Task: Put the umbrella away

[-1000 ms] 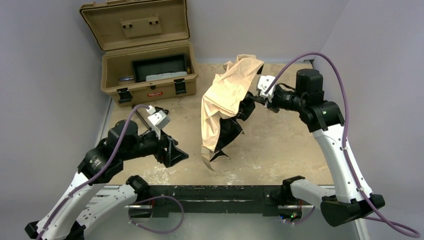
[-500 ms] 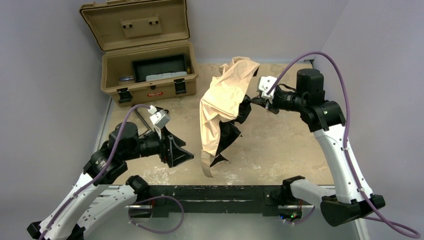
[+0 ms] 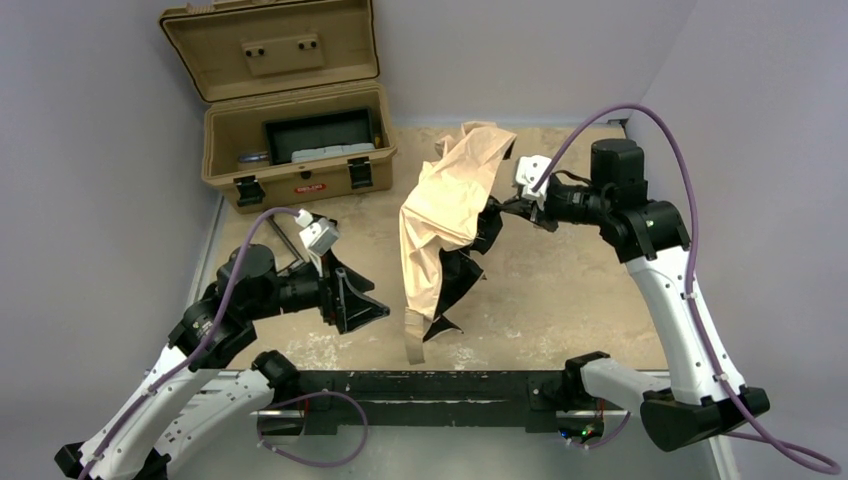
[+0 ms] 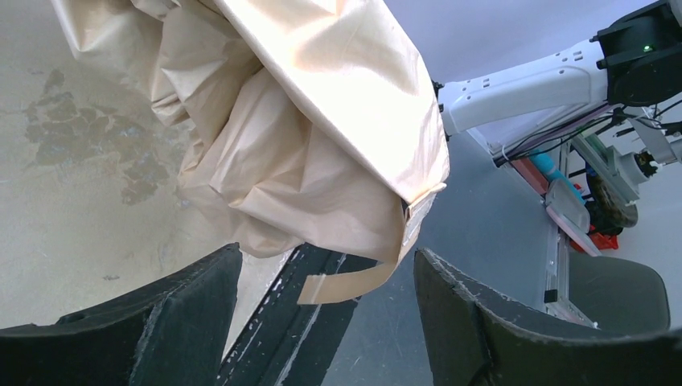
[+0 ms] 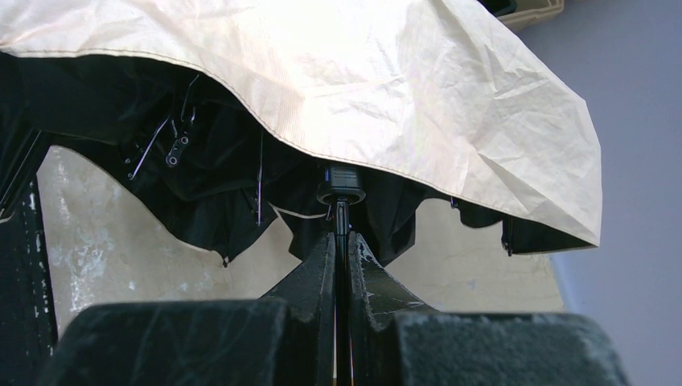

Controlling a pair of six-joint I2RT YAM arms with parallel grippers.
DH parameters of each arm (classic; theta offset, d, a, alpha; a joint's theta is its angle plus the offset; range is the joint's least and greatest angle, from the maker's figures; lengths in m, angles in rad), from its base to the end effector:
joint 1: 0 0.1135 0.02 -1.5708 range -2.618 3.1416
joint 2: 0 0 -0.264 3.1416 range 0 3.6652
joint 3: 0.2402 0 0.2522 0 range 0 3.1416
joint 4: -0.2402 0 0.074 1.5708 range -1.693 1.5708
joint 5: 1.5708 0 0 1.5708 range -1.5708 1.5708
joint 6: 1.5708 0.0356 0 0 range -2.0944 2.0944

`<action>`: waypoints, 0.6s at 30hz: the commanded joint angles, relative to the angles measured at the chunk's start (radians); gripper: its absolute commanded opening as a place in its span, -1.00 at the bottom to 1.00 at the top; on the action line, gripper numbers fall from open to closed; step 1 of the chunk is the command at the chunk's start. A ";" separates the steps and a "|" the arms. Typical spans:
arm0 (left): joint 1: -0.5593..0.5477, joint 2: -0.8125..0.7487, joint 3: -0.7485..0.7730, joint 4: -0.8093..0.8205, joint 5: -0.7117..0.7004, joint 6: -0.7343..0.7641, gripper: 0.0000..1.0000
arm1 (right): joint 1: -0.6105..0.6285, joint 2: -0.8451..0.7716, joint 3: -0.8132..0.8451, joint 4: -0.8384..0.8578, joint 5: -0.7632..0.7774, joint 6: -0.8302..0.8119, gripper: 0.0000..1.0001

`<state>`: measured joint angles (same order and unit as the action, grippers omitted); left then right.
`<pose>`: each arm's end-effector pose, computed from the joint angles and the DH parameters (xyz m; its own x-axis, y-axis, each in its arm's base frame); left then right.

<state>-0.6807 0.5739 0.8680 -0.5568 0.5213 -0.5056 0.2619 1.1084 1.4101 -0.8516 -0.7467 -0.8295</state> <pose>0.0795 -0.0872 0.3580 -0.6219 -0.0368 -0.7822 0.7067 0.4039 -0.5809 0.1905 0.0761 0.4275 0.2119 -0.5037 -0.8375 -0.8783 0.2777 -0.3892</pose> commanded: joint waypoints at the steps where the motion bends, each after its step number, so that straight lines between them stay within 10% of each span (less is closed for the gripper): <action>1: 0.003 -0.005 0.010 0.049 -0.009 -0.004 0.53 | 0.004 0.000 0.069 0.012 -0.056 -0.043 -1.00; 18: 0.006 0.175 -0.058 0.438 -0.084 -0.018 0.67 | 0.111 -0.008 0.001 -0.184 -0.143 -0.485 -1.00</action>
<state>-0.6807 0.6746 0.7872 -0.2638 0.4404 -0.5030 0.3435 1.1210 1.4189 -1.0592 -0.8253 -1.2198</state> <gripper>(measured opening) 0.833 0.022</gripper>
